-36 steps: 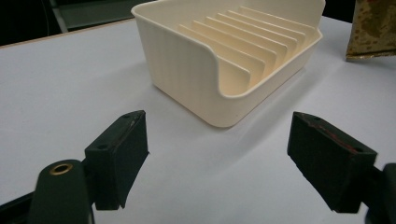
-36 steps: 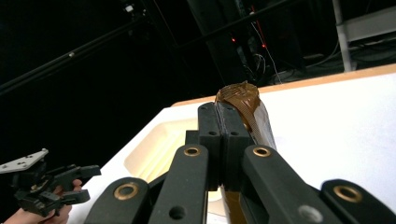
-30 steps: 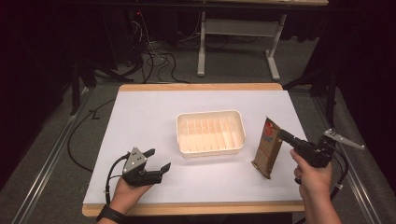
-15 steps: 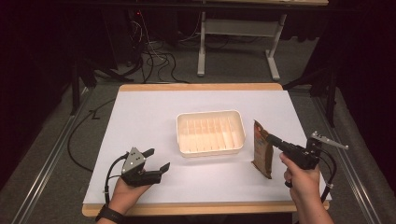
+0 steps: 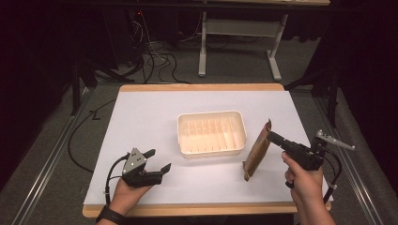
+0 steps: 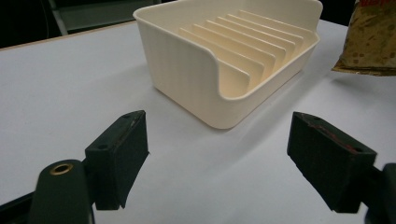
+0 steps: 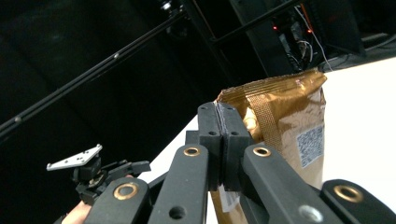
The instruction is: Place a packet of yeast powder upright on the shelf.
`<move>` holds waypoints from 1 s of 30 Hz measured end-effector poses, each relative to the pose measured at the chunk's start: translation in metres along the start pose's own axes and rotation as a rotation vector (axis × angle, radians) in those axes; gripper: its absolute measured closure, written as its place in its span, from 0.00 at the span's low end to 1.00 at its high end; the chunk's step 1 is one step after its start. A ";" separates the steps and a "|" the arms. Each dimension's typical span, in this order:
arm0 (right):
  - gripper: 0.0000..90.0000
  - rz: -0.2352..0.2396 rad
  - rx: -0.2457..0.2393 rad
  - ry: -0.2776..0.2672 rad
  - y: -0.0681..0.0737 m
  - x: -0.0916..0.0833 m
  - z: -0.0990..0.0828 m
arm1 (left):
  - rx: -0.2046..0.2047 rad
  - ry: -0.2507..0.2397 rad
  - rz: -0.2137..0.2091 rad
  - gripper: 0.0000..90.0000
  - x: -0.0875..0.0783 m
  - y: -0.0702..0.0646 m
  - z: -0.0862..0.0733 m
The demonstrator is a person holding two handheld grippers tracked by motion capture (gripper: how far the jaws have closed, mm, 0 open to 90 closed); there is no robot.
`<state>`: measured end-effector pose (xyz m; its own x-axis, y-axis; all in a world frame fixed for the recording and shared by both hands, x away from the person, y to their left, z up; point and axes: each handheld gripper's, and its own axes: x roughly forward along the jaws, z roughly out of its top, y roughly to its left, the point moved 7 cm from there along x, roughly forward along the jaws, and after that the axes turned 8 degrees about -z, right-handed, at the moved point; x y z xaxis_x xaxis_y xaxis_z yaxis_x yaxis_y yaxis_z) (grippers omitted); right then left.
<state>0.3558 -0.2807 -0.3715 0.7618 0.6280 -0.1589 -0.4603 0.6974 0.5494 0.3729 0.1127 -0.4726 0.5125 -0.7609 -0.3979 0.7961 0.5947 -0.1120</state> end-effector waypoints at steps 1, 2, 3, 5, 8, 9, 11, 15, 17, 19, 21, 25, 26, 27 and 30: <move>1.00 0.000 0.000 0.000 0.000 0.000 0.000 | 0.001 -0.001 0.001 0.23 0.000 0.000 0.000; 1.00 0.002 -0.014 0.000 0.003 0.001 0.000 | -0.001 -0.001 0.000 0.23 -0.001 0.000 0.000; 1.00 0.012 -0.035 0.008 0.012 0.003 0.001 | -0.001 -0.003 0.001 0.23 -0.001 0.000 0.000; 1.00 0.016 -0.051 0.012 0.017 0.005 0.002 | -0.003 -0.006 0.001 0.23 -0.001 0.000 0.000; 1.00 0.029 -0.068 0.015 0.026 0.009 0.003 | -0.005 -0.006 -0.002 0.23 -0.002 0.000 0.000; 1.00 0.029 -0.074 0.017 0.028 0.010 0.004 | -0.005 -0.006 -0.002 0.23 -0.002 0.000 0.000; 1.00 0.029 -0.081 0.020 0.030 0.012 0.005 | -0.005 -0.012 -0.002 0.23 -0.003 0.001 0.001; 1.00 0.032 -0.093 0.019 0.034 0.014 0.008 | -0.007 -0.016 -0.003 0.23 -0.004 0.001 0.001; 1.00 0.036 -0.102 0.021 0.036 0.015 0.010 | -0.007 -0.019 -0.003 0.23 -0.005 0.001 0.002; 1.00 0.037 -0.109 0.022 0.039 0.016 0.012 | -0.008 -0.020 -0.003 0.23 -0.005 0.001 0.002; 1.00 0.039 -0.118 0.021 0.042 0.018 0.015 | -0.009 -0.024 -0.003 0.23 -0.006 0.001 0.002; 1.00 0.041 -0.130 0.021 0.044 0.020 0.017 | -0.007 -0.032 -0.004 0.23 -0.007 0.001 0.003; 1.00 0.041 -0.131 0.024 0.046 0.022 0.018 | -0.008 -0.033 -0.005 0.23 -0.007 0.001 0.003; 1.00 0.041 -0.135 0.024 0.047 0.022 0.019 | -0.007 -0.034 -0.005 0.23 -0.008 0.001 0.003; 1.00 0.042 -0.137 0.024 0.048 0.024 0.020 | -0.008 -0.036 -0.006 0.23 -0.009 0.001 0.004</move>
<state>0.3611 -0.2390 -0.3330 0.7304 0.6644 -0.1583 -0.5508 0.7100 0.4387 0.3707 0.1193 -0.4659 0.5194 -0.7733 -0.3638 0.7966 0.5922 -0.1215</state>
